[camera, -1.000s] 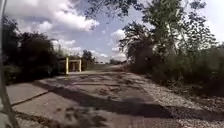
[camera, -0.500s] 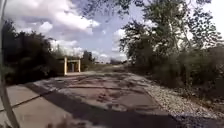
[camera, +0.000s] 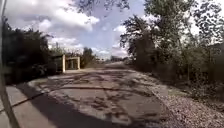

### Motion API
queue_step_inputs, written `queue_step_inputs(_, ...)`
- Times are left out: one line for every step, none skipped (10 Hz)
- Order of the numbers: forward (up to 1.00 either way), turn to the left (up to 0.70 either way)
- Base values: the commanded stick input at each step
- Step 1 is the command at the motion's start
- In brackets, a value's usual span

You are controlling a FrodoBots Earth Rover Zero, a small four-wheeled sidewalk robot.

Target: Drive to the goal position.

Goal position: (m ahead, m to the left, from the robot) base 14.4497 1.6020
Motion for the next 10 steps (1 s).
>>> queue_step_inputs(0.7,0.0)
queue_step_inputs(0.7,0.0)
queue_step_inputs(0.7,-0.02)
queue_step_inputs(0.7,-0.03)
queue_step_inputs(0.7,-0.04)
queue_step_inputs(0.7,-0.04)
queue_step_inputs(0.7,-0.04)
queue_step_inputs(0.7,-0.04)
queue_step_inputs(0.7,-0.04)
queue_step_inputs(0.7,-0.04)
